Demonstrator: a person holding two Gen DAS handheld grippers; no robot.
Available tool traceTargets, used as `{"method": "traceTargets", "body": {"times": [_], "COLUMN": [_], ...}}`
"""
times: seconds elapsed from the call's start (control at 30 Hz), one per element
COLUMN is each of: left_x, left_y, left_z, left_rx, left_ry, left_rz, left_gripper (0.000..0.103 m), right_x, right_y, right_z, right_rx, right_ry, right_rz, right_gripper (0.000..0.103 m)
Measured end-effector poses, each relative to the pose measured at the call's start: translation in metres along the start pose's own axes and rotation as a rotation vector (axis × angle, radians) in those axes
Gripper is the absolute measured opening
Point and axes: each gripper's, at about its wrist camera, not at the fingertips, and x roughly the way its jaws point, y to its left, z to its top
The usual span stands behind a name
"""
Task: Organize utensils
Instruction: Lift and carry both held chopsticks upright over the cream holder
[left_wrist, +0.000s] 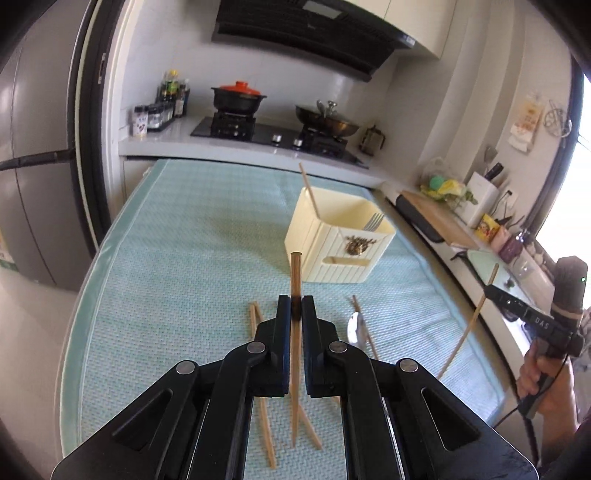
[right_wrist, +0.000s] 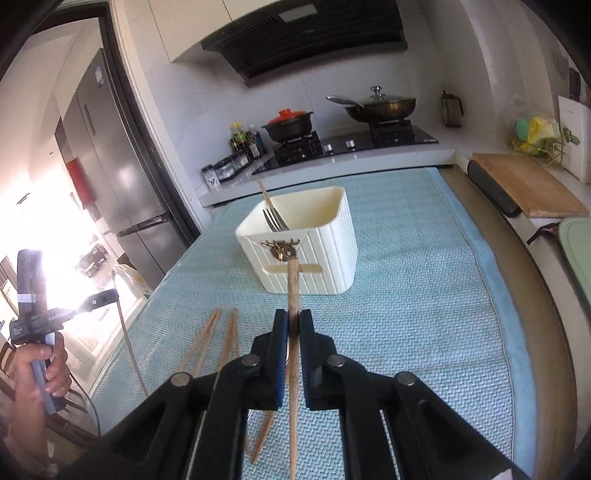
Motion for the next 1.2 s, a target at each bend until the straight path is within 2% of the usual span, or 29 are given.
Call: {"method": "traceTargets", "body": {"times": [0.23, 0.57, 0.9, 1.2], "left_x": [-0.025, -0.029, -0.026, -0.002], "left_y": [-0.014, -0.032, -0.048, -0.057], "left_z": [0.004, 0.025, 0.076, 0.133], "left_rx": [-0.002, 0.006, 0.063, 0.071], "left_ry": [-0.1, -0.156, -0.205, -0.264], "left_rz": [-0.039, -0.089, -0.122, -0.131], "left_gripper": [0.003, 0.003, 0.003, 0.003], "right_x": [-0.044, -0.071, -0.074, -0.053], "right_y": [0.029, 0.045, 0.042, 0.038], "right_z": [0.0, 0.022, 0.067, 0.126], "right_rx": [-0.09, -0.16, -0.19, -0.232], "right_ry": [-0.119, -0.226, -0.292, -0.355], "right_rz": [-0.021, -0.033, -0.036, -0.078], "right_gripper": [0.006, 0.006, 0.006, 0.006]}}
